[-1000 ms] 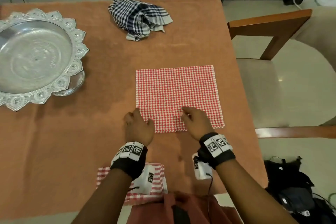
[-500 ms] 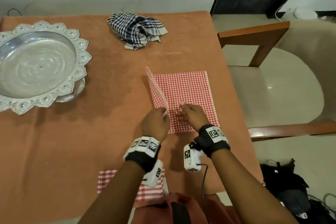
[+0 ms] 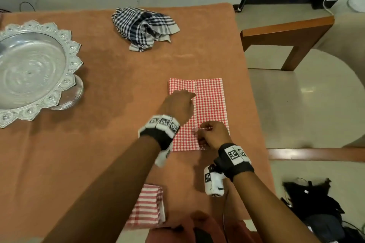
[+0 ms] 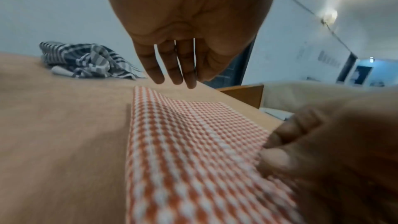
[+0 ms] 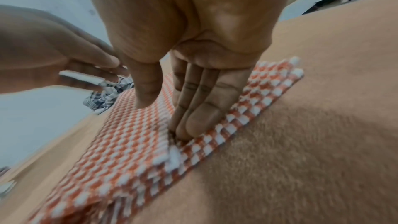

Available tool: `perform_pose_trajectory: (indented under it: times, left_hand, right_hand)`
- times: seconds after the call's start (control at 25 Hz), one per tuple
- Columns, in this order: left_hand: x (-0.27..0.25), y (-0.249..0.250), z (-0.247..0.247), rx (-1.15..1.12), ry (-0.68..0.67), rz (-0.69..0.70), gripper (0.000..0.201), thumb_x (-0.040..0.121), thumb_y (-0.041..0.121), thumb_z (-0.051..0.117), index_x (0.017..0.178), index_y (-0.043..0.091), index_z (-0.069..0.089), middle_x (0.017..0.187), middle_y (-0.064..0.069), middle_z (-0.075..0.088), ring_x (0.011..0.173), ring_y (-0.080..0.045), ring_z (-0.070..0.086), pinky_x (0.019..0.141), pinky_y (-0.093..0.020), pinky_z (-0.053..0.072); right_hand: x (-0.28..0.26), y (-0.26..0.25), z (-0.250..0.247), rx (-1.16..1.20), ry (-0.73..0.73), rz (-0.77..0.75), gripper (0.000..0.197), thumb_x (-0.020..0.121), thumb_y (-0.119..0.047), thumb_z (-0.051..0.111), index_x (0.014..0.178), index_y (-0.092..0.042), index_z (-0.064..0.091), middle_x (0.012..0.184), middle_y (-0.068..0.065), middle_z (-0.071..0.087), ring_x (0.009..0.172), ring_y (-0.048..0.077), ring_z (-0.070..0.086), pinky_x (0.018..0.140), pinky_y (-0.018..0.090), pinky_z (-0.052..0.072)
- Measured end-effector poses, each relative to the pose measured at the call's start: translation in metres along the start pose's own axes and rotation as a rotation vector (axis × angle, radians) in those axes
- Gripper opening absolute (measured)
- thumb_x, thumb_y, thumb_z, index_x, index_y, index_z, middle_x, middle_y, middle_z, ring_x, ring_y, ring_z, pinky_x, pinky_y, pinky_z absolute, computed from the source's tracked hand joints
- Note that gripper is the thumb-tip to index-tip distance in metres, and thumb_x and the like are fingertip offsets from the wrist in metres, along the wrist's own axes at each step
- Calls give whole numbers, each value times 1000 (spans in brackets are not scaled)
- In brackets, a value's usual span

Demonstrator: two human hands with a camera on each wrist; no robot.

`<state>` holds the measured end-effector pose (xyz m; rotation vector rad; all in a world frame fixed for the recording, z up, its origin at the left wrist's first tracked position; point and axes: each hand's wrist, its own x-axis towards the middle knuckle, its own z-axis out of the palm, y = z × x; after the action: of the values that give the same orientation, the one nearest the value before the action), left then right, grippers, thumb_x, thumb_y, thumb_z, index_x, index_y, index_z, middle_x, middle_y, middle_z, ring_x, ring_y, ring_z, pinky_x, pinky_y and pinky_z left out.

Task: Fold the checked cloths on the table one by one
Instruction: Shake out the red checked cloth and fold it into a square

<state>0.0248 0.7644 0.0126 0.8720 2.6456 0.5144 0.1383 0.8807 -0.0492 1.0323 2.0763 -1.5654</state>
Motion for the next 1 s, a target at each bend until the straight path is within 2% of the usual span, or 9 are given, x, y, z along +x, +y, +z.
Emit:
perform_pose_trajectory:
  times: [0.12,0.24,0.32,0.4,0.48,0.6,0.72,0.84,1.0]
  left_hand:
    - [57,-6,-11,253,-155,40,36,92,34,44,120,18,59,122,-8,60,114,-32,53,90,-43,42]
    - [82,-13,-12,388,-344,-6,45,93,38,41,133,18,49,131,-9,54,119,-33,50,99,-48,39]
    - [86,-13,-8,460,-375,-14,44,94,35,40,135,20,48,127,-11,54,117,-33,50,101,-47,36]
    - [88,-12,-6,467,-343,-22,43,95,34,41,134,20,50,127,-12,53,118,-34,47,102,-47,33]
    - [91,-12,-7,417,-300,-35,39,95,30,43,130,21,55,126,-12,53,118,-34,46,102,-46,34]
    - [96,-7,-11,208,-211,-62,29,94,20,46,118,19,62,120,-9,59,109,-31,54,95,-42,42]
    - [99,5,-12,-16,-146,-70,22,94,15,48,110,17,63,114,-7,64,101,-28,58,84,-36,46]
    - [104,18,-9,-140,-103,-87,18,96,15,49,108,17,62,111,-5,65,98,-25,58,77,-30,42]
    - [113,35,-1,-118,-59,-70,19,96,17,50,110,17,63,113,-5,63,101,-27,58,86,-37,47]
  right_hand:
    - [0,1,2,-222,-13,-60,37,72,-46,76,76,-10,65,67,3,69,61,20,66,61,35,55]
    - [-4,-1,10,-378,-39,-31,38,74,-48,73,81,-12,63,80,3,67,72,21,64,61,29,45]
    - [-3,-1,15,-427,-60,-2,39,73,-48,73,87,-13,63,88,4,67,79,22,65,65,31,48]
    - [-1,-2,20,-474,-83,12,32,74,-40,72,88,-13,62,91,5,67,83,24,65,68,32,51]
    - [-2,-4,22,-446,-103,-3,20,76,-32,70,80,-16,58,88,5,68,82,23,65,67,32,53]
    - [-12,-1,20,-364,-28,-22,22,79,-38,66,77,-19,56,83,1,64,79,21,62,62,28,43]
    - [-17,7,10,-272,9,-35,29,80,-41,65,64,-23,49,66,-6,52,65,17,53,54,27,35]
    - [-15,17,-12,-147,7,-25,24,80,-31,66,61,-19,58,64,-6,61,65,16,59,59,30,47]
    - [-17,26,-43,-53,97,-38,15,77,-24,65,64,-19,61,67,-4,65,68,18,63,69,34,52]
